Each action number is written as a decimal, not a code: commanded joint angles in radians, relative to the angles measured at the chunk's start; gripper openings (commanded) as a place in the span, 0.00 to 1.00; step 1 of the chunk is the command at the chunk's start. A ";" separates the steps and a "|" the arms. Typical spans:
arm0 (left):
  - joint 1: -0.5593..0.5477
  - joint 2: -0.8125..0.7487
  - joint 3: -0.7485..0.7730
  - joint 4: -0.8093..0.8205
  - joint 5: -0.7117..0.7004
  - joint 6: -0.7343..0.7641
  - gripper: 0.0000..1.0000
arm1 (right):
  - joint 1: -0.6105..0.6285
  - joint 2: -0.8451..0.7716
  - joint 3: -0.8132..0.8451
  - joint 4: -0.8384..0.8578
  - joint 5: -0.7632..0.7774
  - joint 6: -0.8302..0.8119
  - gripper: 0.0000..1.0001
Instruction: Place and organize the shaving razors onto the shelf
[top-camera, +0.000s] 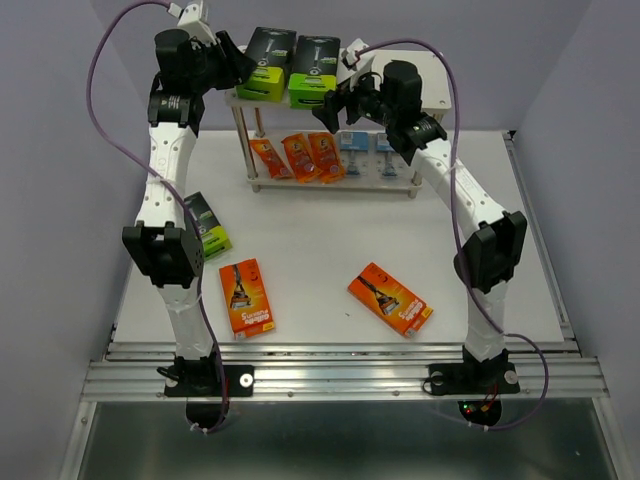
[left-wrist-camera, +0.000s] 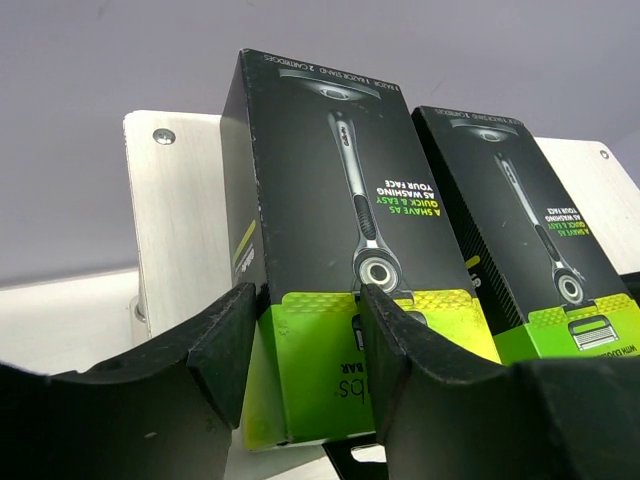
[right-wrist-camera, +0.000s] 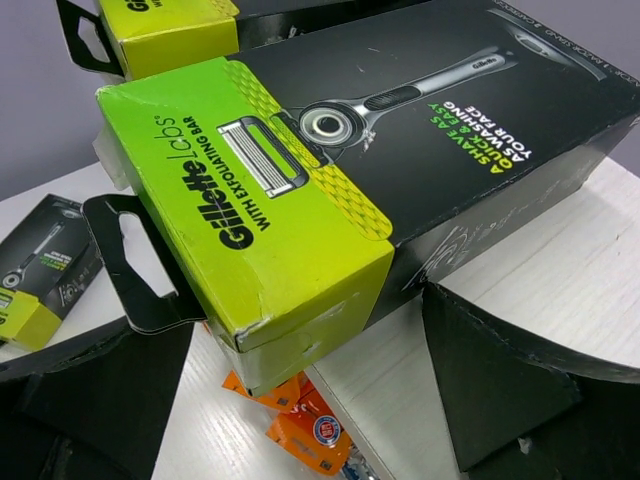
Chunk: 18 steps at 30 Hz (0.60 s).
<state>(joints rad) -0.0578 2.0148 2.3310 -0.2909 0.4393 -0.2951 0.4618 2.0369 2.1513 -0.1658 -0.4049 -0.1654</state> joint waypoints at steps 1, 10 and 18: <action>-0.005 -0.019 -0.036 0.045 0.047 -0.032 0.50 | -0.002 0.029 0.067 0.063 -0.072 -0.051 0.99; -0.008 -0.093 -0.128 0.102 0.032 -0.053 0.49 | -0.002 0.100 0.168 0.074 -0.103 -0.051 0.96; -0.011 -0.140 -0.183 0.124 0.030 -0.070 0.62 | -0.002 0.112 0.173 0.103 -0.084 -0.032 0.96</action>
<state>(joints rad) -0.0566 1.9411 2.1715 -0.1600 0.4259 -0.3584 0.4534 2.1513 2.2826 -0.1402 -0.4759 -0.2062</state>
